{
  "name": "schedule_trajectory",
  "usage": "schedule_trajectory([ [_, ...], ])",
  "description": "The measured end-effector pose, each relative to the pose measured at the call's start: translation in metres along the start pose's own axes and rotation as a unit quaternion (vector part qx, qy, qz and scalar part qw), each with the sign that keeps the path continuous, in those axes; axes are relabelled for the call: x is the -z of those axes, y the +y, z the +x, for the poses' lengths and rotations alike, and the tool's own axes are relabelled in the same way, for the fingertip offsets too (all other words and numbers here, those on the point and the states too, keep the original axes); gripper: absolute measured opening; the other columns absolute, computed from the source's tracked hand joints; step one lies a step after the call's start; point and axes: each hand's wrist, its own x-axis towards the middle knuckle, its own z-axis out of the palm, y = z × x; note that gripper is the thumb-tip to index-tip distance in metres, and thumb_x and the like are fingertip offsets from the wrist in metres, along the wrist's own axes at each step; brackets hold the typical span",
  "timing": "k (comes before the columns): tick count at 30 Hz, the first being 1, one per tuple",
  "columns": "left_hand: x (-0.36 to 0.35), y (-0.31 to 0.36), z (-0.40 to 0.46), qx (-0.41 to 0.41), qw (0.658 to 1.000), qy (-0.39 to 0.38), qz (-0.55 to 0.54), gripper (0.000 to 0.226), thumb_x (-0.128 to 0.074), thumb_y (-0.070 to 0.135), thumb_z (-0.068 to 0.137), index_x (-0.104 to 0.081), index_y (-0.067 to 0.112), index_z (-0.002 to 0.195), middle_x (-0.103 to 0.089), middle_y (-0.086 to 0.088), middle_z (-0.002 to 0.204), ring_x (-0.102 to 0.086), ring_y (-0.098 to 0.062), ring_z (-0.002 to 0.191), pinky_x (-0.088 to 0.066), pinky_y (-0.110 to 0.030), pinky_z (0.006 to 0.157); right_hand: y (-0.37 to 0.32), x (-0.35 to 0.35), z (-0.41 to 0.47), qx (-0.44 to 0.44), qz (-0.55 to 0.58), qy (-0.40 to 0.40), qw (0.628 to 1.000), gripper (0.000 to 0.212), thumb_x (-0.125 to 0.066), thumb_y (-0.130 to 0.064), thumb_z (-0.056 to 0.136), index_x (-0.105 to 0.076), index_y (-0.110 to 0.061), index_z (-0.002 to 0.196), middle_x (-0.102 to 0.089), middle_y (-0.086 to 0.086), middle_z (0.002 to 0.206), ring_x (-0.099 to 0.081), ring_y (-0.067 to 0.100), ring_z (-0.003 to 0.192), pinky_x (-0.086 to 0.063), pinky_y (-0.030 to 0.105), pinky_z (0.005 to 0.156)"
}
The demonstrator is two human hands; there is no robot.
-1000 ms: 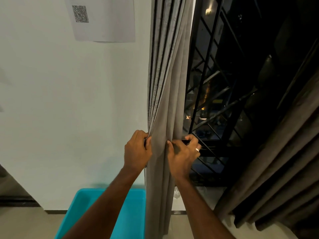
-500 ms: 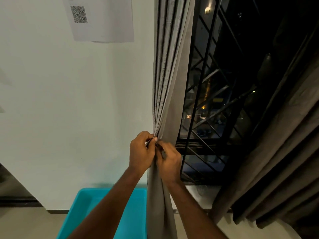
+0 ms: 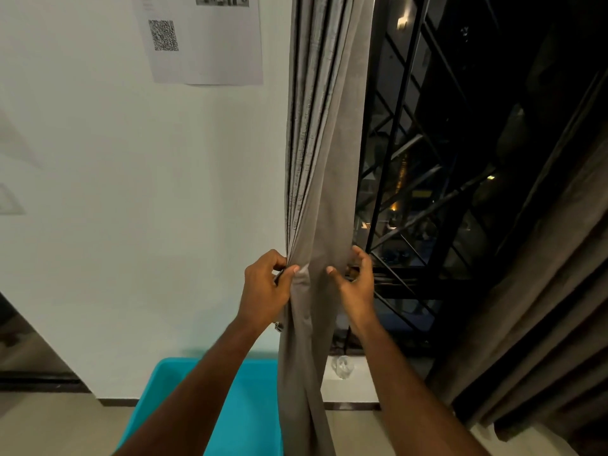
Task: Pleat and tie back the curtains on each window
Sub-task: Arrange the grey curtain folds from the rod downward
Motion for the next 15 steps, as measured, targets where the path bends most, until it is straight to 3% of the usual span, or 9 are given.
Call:
schedule_trajectory([
  [3, 0.000, -0.002, 0.000, 0.000, 1.000, 0.008, 0.006, 0.016, -0.069, 0.026, 0.091, -0.057, 0.018, 0.085, -0.056, 0.014, 0.074, -0.058, -0.011, 0.067, -0.047, -0.005, 0.067, 0.004, 0.010, 0.003, 0.036, -0.040, 0.032, 0.998, 0.026, -0.076, -0.003, 0.088, -0.069, -0.025, 0.100, -0.072, -0.004, 0.095, -0.070, 0.017, 0.092, -0.061, 0.035, 0.084],
  [5, -0.002, -0.006, 0.001, 0.009, 1.000, 0.025, 0.017, 0.017, -0.068, 0.028, 0.092, -0.058, 0.016, 0.086, -0.058, 0.007, 0.076, -0.058, -0.011, 0.068, -0.047, -0.008, 0.068, 0.008, 0.012, -0.009, 0.070, -0.068, 0.065, 0.993, 0.022, -0.074, -0.005, 0.089, -0.067, -0.025, 0.087, -0.070, -0.005, 0.083, -0.068, 0.013, 0.079, -0.060, 0.032, 0.076],
  [7, -0.005, -0.007, 0.000, 0.018, 0.999, 0.037, 0.033, 0.017, -0.068, 0.025, 0.094, -0.058, 0.013, 0.087, -0.059, 0.000, 0.077, -0.056, -0.012, 0.067, -0.047, -0.014, 0.068, 0.012, 0.009, -0.023, 0.114, -0.111, 0.081, 0.984, 0.018, -0.073, -0.008, 0.091, -0.066, -0.025, 0.089, -0.067, -0.006, 0.083, -0.065, 0.008, 0.077, -0.058, 0.029, 0.072],
  [10, -0.013, -0.005, -0.003, -0.005, 0.997, 0.034, 0.067, 0.016, -0.067, 0.020, 0.094, -0.059, 0.008, 0.088, -0.057, -0.004, 0.076, -0.052, -0.012, 0.063, -0.046, -0.020, 0.065, 0.017, -0.003, -0.044, 0.189, -0.157, 0.037, 0.969, 0.010, -0.067, -0.016, 0.093, -0.063, -0.024, 0.089, -0.063, -0.009, 0.084, -0.063, 0.016, 0.081, -0.053, 0.028, 0.071],
  [13, -0.020, 0.001, -0.002, -0.040, 0.994, 0.031, 0.098, 0.013, -0.066, 0.015, 0.094, -0.061, 0.004, 0.088, -0.056, -0.003, 0.076, -0.052, -0.013, 0.063, -0.044, -0.017, 0.062, 0.022, -0.016, -0.052, 0.245, -0.208, -0.009, 0.947, 0.009, -0.059, -0.031, 0.093, -0.057, -0.027, 0.085, -0.058, -0.011, 0.085, -0.058, 0.019, 0.083, -0.041, 0.019, 0.076],
  [15, -0.025, 0.004, -0.002, -0.047, 0.994, 0.025, 0.092, 0.008, -0.067, 0.010, 0.094, -0.063, 0.004, 0.089, -0.061, -0.006, 0.078, -0.053, -0.010, 0.066, -0.045, -0.013, 0.066, 0.023, -0.022, -0.053, 0.251, -0.242, -0.021, 0.937, 0.019, -0.055, -0.039, 0.094, -0.062, -0.023, 0.087, -0.061, -0.007, 0.089, -0.058, 0.017, 0.086, -0.034, 0.014, 0.082],
])
